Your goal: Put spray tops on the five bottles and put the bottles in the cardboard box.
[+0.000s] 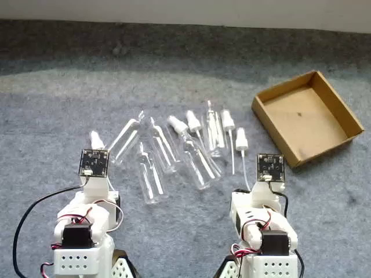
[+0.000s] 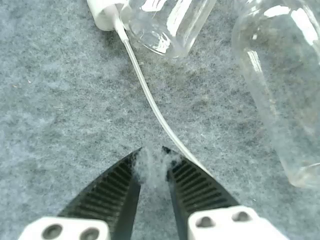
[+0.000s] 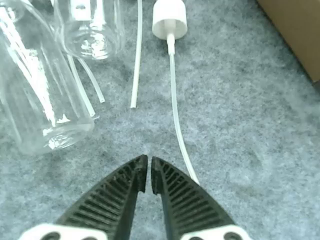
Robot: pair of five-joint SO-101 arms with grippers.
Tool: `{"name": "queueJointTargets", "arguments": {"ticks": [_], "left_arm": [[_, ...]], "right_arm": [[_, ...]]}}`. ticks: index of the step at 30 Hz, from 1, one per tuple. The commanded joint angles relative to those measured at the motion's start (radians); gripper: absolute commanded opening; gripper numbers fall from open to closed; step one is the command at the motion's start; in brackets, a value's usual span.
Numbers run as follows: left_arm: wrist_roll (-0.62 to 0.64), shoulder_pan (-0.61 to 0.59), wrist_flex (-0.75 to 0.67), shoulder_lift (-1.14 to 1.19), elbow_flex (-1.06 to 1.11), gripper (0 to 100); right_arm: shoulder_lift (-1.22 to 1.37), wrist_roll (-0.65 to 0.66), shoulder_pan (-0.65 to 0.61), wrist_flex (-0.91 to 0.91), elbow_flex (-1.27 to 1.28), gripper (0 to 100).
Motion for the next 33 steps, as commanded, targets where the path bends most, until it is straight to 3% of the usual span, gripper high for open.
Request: {"name": "queueJointTargets", "arguments": {"ticks": [1,25,33], "left_arm": [[-0.008,0.016,0.005,-0.008,0.021,1],[-0.008,0.016,0.005,-0.008,0.021,1],[-0.008,0.016,0.005,-0.008,0.021,1]], "right_arm": [[-0.016,0.011,0.007,0.019,0.153,0.4],[-0.016,0.015,0.008,0.008,0.153,0.4],[-0.016,0.015,0.012,-0.186,0.15,0.4]]}}
